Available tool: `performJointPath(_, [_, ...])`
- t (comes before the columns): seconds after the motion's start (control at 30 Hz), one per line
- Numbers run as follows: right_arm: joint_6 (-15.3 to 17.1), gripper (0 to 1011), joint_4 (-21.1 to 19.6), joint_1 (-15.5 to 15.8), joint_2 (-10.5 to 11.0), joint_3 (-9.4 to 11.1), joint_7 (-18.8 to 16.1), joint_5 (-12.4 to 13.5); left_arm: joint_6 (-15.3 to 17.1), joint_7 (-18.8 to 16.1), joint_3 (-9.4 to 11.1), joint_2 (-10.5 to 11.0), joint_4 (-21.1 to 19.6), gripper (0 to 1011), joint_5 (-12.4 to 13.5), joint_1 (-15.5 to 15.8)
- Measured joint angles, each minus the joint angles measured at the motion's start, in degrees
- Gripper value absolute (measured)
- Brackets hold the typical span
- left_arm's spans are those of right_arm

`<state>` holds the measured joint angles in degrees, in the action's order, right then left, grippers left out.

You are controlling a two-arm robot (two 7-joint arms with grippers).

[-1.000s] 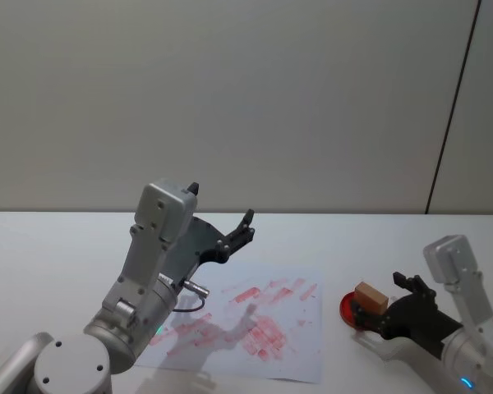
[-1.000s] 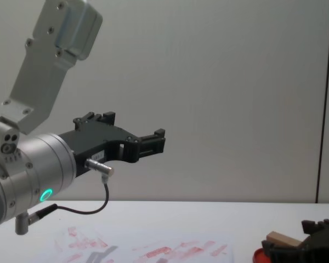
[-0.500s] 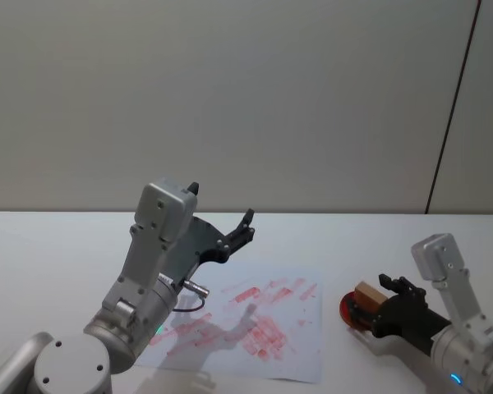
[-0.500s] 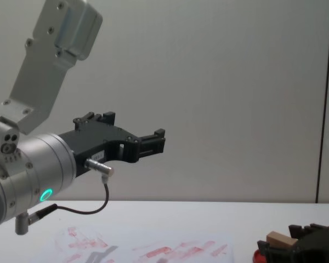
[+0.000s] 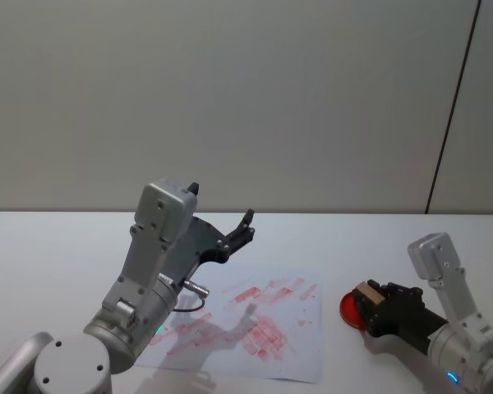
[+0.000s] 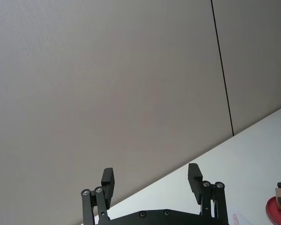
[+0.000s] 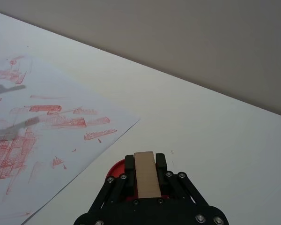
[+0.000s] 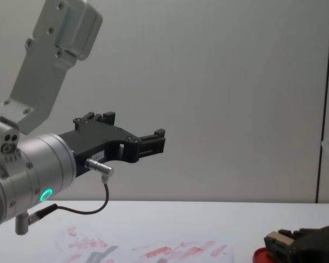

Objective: Use the one hand to pick up the stamp and affix it onto the A4 paper.

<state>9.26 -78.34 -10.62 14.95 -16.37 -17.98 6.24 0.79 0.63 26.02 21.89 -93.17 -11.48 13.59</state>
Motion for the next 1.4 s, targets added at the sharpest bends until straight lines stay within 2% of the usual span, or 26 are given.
performJointPath(0.17, [0.0,218,0.1,-0.1,0.0,0.0,0.0,0.0,0.0,0.0,0.0,0.0,0.0,1002,0.0,0.0])
performJointPath(0.4, [-0.3,219,-0.3,0.0,-0.1,0.0,-0.3,0.5,0.0,0.0,0.0,0.0,0.0,1002,0.0,0.0])
performJointPath(0.67, [-0.8,219,-2.5,0.0,-0.5,-0.3,-1.7,2.6,0.0,0.0,0.0,0.0,0.0,1003,0.0,0.0])
performJointPath(0.97, [0.0,219,-5.3,-0.6,-1.9,-1.6,-5.6,5.2,0.0,0.0,0.0,0.0,0.0,1002,0.0,0.0])
performJointPath(1.17, [1.9,219,-6.0,-0.9,-2.6,-2.7,-7.5,5.1,0.0,0.0,0.0,0.0,0.0,1003,0.0,0.0])
performJointPath(1.4, [4.4,219,-5.3,-1.2,-3.4,-4.2,-9.4,2.6,0.0,0.0,0.0,0.0,0.0,1002,0.0,0.0])
